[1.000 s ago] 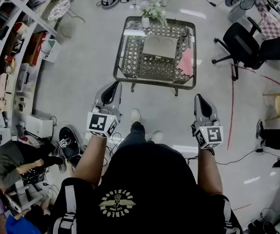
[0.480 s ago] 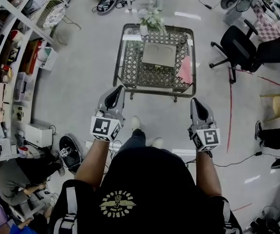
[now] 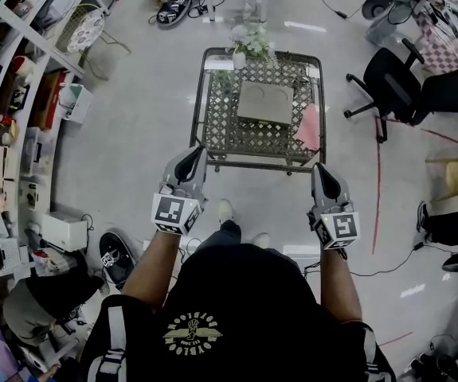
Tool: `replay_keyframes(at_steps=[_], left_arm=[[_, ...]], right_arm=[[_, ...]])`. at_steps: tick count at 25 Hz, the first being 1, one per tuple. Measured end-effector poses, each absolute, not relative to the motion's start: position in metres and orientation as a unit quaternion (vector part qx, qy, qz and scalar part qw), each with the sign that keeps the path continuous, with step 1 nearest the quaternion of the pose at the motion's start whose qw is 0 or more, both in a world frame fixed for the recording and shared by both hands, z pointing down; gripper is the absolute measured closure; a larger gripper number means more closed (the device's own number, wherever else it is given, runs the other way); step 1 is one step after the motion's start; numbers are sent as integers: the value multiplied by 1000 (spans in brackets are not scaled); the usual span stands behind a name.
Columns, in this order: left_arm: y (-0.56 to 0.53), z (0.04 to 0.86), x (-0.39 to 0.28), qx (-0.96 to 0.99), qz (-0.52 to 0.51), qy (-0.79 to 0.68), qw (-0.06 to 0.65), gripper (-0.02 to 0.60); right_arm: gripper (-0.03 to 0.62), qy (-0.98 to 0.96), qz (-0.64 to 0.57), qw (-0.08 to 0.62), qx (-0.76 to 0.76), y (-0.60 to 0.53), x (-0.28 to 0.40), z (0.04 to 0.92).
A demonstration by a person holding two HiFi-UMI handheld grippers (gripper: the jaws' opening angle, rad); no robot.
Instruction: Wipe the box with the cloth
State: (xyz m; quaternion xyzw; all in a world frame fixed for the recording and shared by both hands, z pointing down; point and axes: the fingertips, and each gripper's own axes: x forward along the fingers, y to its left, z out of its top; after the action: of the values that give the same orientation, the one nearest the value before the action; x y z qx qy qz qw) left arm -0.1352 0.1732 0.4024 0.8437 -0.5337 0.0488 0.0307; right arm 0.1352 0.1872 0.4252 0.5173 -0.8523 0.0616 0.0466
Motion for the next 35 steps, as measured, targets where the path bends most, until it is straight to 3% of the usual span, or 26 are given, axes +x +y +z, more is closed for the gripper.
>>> replay_keyframes(at_steps=[21, 35], left_arm=[[65, 400, -203, 864, 23, -501, 41, 581], [10, 419, -170, 861, 45, -503, 51, 581]], right_arm=[[586, -824, 52, 60, 562, 106, 74, 403], [586, -812, 64, 62, 577, 49, 131, 419]])
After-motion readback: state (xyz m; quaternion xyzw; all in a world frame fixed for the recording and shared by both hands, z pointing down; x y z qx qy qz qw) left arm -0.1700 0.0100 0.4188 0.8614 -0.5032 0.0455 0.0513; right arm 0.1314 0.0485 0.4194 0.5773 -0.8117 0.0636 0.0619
